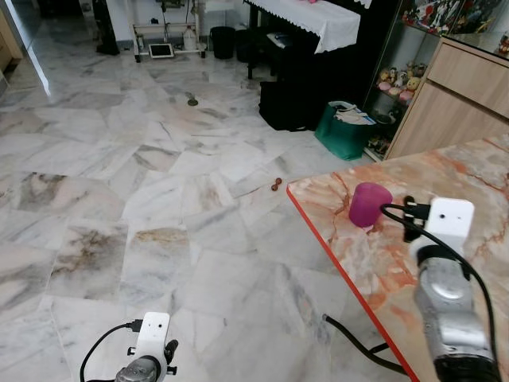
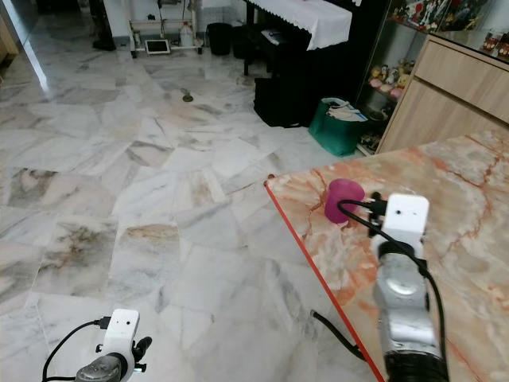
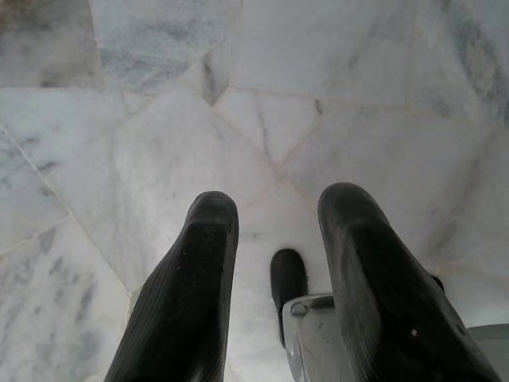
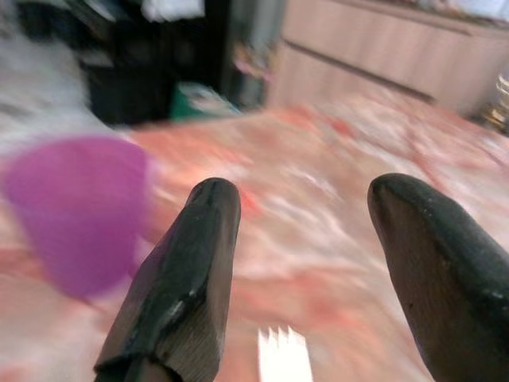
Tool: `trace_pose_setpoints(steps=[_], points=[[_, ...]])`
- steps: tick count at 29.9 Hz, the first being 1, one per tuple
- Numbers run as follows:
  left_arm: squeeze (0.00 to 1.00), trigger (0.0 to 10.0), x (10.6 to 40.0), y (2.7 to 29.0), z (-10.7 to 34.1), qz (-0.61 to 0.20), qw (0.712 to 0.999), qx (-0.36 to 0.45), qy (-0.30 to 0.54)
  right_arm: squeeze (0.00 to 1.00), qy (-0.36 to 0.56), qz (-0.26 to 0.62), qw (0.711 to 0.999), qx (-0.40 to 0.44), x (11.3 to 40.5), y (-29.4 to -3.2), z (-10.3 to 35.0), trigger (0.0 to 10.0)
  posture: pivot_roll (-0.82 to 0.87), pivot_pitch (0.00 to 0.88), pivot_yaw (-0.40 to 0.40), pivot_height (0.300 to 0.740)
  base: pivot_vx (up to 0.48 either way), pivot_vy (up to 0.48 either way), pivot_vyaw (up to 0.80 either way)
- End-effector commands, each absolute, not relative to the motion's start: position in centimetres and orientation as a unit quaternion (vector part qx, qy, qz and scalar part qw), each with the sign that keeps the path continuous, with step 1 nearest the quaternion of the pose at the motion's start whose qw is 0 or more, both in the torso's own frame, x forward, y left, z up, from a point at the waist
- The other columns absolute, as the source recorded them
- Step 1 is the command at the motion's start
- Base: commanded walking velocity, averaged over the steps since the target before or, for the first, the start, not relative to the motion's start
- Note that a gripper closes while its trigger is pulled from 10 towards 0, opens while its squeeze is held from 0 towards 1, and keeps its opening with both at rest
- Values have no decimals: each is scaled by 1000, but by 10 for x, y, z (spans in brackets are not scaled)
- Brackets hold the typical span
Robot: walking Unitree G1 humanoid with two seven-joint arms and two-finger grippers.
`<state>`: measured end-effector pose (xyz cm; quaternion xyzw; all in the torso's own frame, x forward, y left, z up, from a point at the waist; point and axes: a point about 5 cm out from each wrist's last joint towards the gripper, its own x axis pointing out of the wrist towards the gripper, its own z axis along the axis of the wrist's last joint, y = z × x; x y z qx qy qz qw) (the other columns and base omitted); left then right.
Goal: Setting the table
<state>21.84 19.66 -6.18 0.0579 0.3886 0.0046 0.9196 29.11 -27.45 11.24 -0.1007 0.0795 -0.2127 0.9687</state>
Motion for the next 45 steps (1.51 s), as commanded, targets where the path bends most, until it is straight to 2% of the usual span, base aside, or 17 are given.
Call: trace_pose_setpoints(steps=[1,8,9,11,12,13,17,18,19,20,27,32,45], points=[[0,10000,220,195,-61,-1,919,60,389,0,113,-223,962,-105,285,-285,110,10000,44,0,-58,740,0,0,0],[0,10000,220,194,-61,-1,919,57,389,0,233,-236,938,-100,263,-306,84,10000,39,0,-60,740,0,0,0],[0,10000,220,193,-61,0,919,56,390,325,256,-231,935,-81,261,-305,76,10000,42,0,-61,740,0,0,0],[0,10000,220,193,-61,0,919,55,390,325,261,-228,935,-77,260,-305,74,10000,42,0,-61,740,0,0,0],[0,10000,220,193,-61,0,919,55,390,796,265,-226,934,-75,260,-304,73,10000,42,0,-61,740,0,0,0],[0,10000,220,193,-61,0,919,55,390,1000,275,-218,934,-60,260,-302,69,10000,43,0,-59,740,0,0,0],[0,10000,220,195,-61,2,919,56,390,1000,287,-190,938,-34,263,-295,64,10000,41,0,-57,740,0,0,0],[0,10000,220,196,-61,3,919,56,390,584,288,-186,939,-27,264,-294,63,10000,41,0,-57,740,0,0,0],[0,10000,220,196,-61,3,919,56,390,86,289,-181,940,-22,265,-293,62,10000,41,0,-57,740,0,0,0],[0,10000,220,196,-61,4,919,57,390,0,289,-178,940,-15,266,-293,62,10000,41,0,-57,740,0,0,0],[0,10000,220,197,-61,5,919,57,390,0,281,-171,944,18,273,-299,69,10000,43,0,-54,740,0,0,0],[0,10000,220,198,-61,5,919,56,390,0,281,-160,946,12,272,-302,72,10000,46,0,-55,740,0,0,0],[0,10000,220,199,-61,2,919,60,390,0,298,-98,949,13,243,-326,85,10000,28,0,-42,740,0,0,0]])
